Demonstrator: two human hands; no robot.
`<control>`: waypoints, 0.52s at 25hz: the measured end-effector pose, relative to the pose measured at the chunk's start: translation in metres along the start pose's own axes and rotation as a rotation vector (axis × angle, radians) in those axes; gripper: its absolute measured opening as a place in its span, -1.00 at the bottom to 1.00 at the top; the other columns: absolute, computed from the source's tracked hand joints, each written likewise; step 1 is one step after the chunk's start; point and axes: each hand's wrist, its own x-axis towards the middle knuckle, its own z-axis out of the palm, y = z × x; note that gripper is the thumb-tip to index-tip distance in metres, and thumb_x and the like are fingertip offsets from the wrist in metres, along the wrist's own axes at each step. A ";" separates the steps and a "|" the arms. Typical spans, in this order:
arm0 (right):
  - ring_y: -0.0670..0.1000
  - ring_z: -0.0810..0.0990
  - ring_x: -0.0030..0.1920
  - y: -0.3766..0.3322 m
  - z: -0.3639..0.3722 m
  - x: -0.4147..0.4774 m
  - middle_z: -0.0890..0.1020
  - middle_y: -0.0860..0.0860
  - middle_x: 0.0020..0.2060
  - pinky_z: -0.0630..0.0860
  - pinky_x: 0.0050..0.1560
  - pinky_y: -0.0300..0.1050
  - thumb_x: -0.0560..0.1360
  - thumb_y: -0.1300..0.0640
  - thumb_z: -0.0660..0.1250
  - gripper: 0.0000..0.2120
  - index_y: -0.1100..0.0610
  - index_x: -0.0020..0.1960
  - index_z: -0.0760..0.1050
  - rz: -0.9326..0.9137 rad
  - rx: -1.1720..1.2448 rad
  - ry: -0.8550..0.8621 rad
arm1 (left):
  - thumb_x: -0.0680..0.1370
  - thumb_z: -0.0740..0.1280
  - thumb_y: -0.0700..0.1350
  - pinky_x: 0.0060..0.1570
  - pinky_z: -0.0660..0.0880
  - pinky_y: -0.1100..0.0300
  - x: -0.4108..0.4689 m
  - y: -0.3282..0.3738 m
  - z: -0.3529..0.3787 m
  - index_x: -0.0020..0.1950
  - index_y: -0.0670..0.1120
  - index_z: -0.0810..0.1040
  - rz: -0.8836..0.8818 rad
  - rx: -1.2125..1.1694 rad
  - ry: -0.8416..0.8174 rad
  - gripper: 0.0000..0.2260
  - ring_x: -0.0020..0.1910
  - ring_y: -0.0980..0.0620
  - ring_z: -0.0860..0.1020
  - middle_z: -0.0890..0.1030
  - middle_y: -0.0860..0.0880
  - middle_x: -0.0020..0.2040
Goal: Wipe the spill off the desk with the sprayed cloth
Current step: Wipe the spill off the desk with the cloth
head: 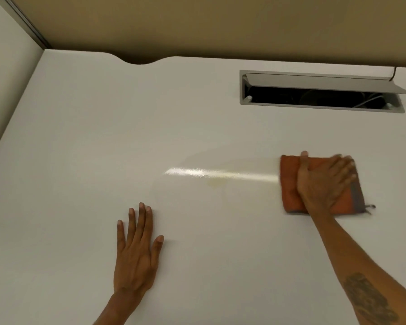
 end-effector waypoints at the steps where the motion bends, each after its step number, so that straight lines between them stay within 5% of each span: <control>1: 0.19 -0.05 0.61 -0.005 0.001 -0.002 0.03 0.26 0.59 -0.16 0.59 0.16 0.51 -0.48 -0.21 -0.01 0.30 0.60 -0.05 -0.144 -0.048 -0.033 | 0.67 -0.16 0.16 0.58 -0.12 -0.11 -0.001 0.001 0.001 0.64 -0.06 -0.09 0.018 0.014 0.001 -0.42 0.64 -0.05 -0.10 -0.07 -0.01 0.67; 7: 0.10 -0.07 0.62 -0.094 0.024 -0.057 0.04 0.17 0.61 -0.10 0.61 0.12 0.53 -0.48 -0.17 -0.05 0.24 0.61 -0.03 -0.848 -0.151 -0.187 | 0.66 -0.16 0.19 0.57 -0.15 -0.11 -0.004 0.000 -0.001 0.64 -0.04 -0.15 0.033 -0.035 -0.002 -0.40 0.64 -0.05 -0.13 -0.13 -0.04 0.67; 13: 0.06 -0.09 0.62 -0.168 0.046 -0.176 0.02 0.13 0.62 -0.10 0.61 0.14 0.53 -0.47 -0.17 -0.07 0.20 0.61 -0.02 -1.223 -0.104 -0.330 | 0.65 -0.17 0.21 0.58 -0.15 -0.08 -0.004 -0.003 -0.001 0.64 -0.05 -0.19 0.049 -0.108 0.032 -0.38 0.64 -0.03 -0.15 -0.16 -0.05 0.66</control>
